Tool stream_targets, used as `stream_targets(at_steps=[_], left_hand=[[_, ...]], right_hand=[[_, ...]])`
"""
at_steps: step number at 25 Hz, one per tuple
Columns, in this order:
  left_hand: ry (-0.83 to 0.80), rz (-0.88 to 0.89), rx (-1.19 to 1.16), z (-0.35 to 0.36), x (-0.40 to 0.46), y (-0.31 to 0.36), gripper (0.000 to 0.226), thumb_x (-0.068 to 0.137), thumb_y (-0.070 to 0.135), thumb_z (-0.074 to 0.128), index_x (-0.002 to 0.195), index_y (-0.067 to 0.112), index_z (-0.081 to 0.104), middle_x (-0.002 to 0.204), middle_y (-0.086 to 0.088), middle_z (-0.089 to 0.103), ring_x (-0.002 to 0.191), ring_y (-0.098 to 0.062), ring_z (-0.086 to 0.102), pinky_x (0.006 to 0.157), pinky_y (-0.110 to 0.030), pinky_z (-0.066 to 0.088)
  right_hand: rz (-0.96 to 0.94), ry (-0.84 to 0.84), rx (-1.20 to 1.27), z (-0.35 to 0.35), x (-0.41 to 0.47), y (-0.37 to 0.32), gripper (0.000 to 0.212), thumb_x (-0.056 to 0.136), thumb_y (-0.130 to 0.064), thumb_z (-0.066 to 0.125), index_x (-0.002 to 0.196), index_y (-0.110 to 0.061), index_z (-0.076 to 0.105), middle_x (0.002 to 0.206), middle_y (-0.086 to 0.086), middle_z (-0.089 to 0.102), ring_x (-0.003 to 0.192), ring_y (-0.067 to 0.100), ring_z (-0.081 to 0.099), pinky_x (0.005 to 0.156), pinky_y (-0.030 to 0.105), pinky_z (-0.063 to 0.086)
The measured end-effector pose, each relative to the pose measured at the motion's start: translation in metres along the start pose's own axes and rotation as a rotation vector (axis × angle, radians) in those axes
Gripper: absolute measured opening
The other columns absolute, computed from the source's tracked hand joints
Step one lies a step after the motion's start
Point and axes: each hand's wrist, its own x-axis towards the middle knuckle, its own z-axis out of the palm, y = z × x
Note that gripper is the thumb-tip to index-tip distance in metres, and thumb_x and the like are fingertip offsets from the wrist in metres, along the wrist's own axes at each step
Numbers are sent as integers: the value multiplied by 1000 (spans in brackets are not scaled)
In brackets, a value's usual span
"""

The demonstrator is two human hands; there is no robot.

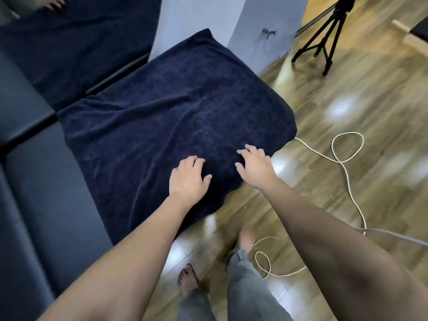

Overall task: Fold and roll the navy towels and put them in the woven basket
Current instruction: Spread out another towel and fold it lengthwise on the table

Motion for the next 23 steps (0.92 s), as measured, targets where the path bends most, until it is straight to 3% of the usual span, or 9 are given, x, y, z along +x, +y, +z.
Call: stream_targets(at_steps=[2, 4, 6, 8, 10, 12, 14, 19, 23], left_hand=[[-43, 77, -73, 2, 36, 44, 66, 100, 49, 49, 158, 27, 26, 169, 1, 14, 156, -22, 11, 123, -43, 24], [-219, 110, -15, 12, 51, 80, 72, 99, 52, 50, 160, 30, 17, 170, 2, 2, 157, -24, 1, 126, -45, 16], [-284, 64, 79, 23, 60, 102, 69, 96, 56, 52, 155, 31, 26, 167, -3, 13, 152, -30, 12, 121, -48, 25], [-208, 11, 92, 20, 72, 115, 60, 94, 59, 55, 143, 29, 39, 149, -5, 34, 135, -31, 32, 106, -47, 40], [-174, 52, 113, 10, 93, 126, 59, 93, 60, 56, 141, 29, 40, 142, -3, 38, 130, -28, 36, 100, -45, 43], [-218, 122, 96, 1, 114, 133, 68, 93, 58, 59, 151, 34, 32, 159, -2, 24, 147, -27, 23, 112, -55, 35], [-295, 167, 65, -4, 132, 141, 82, 92, 60, 61, 158, 39, 18, 169, 4, 0, 156, -23, -3, 118, -66, 19], [-373, 219, 81, 2, 185, 166, 104, 82, 79, 56, 157, 49, -9, 165, 10, -28, 151, -22, -29, 111, -79, 1], [-386, 185, 96, 20, 211, 182, 111, 76, 89, 48, 150, 52, -25, 157, 10, -43, 144, -23, -44, 104, -82, -13]], right_hand=[[83, 18, 65, -20, 20, 42, 48, 100, -37, 50, 147, -25, 48, 163, -3, 29, 137, 29, 36, 110, 45, 35], [110, 16, 122, -31, 29, 78, 44, 100, -34, 53, 142, -25, 52, 161, -7, 31, 133, 29, 39, 107, 43, 36], [126, 49, 261, -38, 38, 104, 40, 99, -31, 56, 138, -21, 55, 155, -4, 38, 131, 31, 40, 107, 37, 36], [198, 104, 464, -46, 49, 119, 37, 99, -29, 58, 135, -18, 57, 145, 1, 43, 132, 30, 40, 105, 29, 33], [318, 144, 613, -57, 62, 131, 38, 99, -29, 59, 135, -18, 55, 141, 3, 44, 133, 28, 41, 103, 29, 35], [425, 182, 716, -62, 75, 142, 41, 98, -32, 59, 137, -21, 53, 143, 3, 43, 133, 27, 44, 110, 36, 37], [485, 220, 764, -61, 85, 154, 44, 98, -36, 58, 139, -21, 51, 146, 2, 44, 134, 26, 45, 113, 39, 36], [546, 285, 908, -56, 109, 174, 49, 101, -47, 51, 141, -18, 52, 142, -3, 54, 130, 18, 51, 106, 29, 37], [531, 278, 1080, -55, 133, 190, 56, 92, -61, 58, 133, -23, 59, 126, -8, 64, 117, 11, 61, 104, 34, 48]])
